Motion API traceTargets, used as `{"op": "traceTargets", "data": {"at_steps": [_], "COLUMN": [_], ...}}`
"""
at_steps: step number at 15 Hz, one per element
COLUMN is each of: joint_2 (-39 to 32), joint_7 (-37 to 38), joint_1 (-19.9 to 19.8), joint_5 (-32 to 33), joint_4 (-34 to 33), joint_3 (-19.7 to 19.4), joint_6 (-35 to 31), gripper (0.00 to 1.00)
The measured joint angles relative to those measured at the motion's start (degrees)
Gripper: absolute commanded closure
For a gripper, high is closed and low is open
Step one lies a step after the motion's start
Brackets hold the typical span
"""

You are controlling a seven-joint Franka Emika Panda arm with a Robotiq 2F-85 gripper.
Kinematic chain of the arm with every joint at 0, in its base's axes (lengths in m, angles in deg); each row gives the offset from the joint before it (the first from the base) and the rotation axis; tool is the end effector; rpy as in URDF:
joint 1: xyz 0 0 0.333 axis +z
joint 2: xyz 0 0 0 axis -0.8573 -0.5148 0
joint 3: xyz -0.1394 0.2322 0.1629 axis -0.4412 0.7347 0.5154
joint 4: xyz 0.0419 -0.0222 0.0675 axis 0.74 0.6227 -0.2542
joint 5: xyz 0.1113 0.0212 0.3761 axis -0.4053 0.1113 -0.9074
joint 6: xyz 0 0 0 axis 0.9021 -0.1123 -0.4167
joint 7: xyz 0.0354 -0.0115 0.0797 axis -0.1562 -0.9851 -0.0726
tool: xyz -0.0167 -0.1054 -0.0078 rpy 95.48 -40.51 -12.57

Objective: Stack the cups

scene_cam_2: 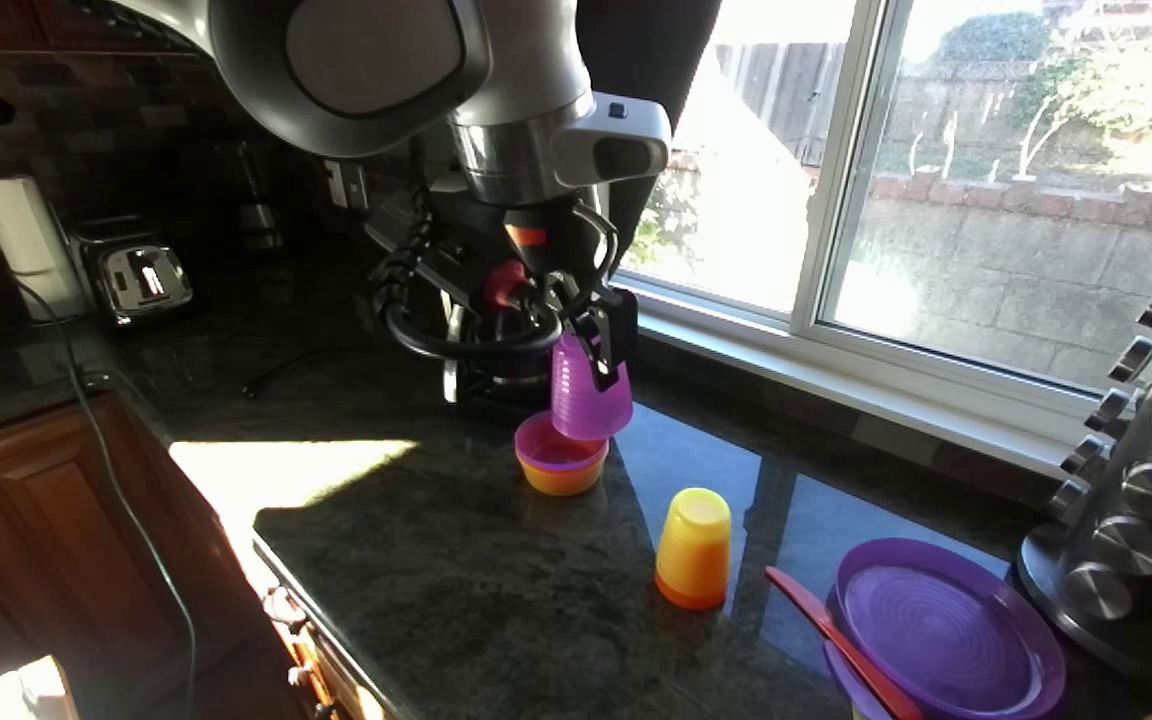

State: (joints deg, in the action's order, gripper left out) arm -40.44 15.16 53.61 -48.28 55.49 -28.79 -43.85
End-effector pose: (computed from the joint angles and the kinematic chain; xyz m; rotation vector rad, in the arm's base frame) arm 0.4561 -0.1434 0.4931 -3.0565 0.2434 -0.4925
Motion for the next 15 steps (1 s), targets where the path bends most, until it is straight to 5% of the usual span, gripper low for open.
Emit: {"op": "traceTargets", "data": {"at_steps": [2, 3, 15], "joint_2": [0.0, 0.0, -3.7], "joint_7": [0.0, 0.0, 0.7], "joint_1": [0.0, 0.0, -2.1], "joint_5": [0.0, 0.0, 0.0], "joint_4": [0.0, 0.0, -3.7], "joint_3": [0.0, 0.0, -1.0], "joint_6": [0.0, 0.0, -0.1], "gripper": [0.32, 0.57, 0.57]}}
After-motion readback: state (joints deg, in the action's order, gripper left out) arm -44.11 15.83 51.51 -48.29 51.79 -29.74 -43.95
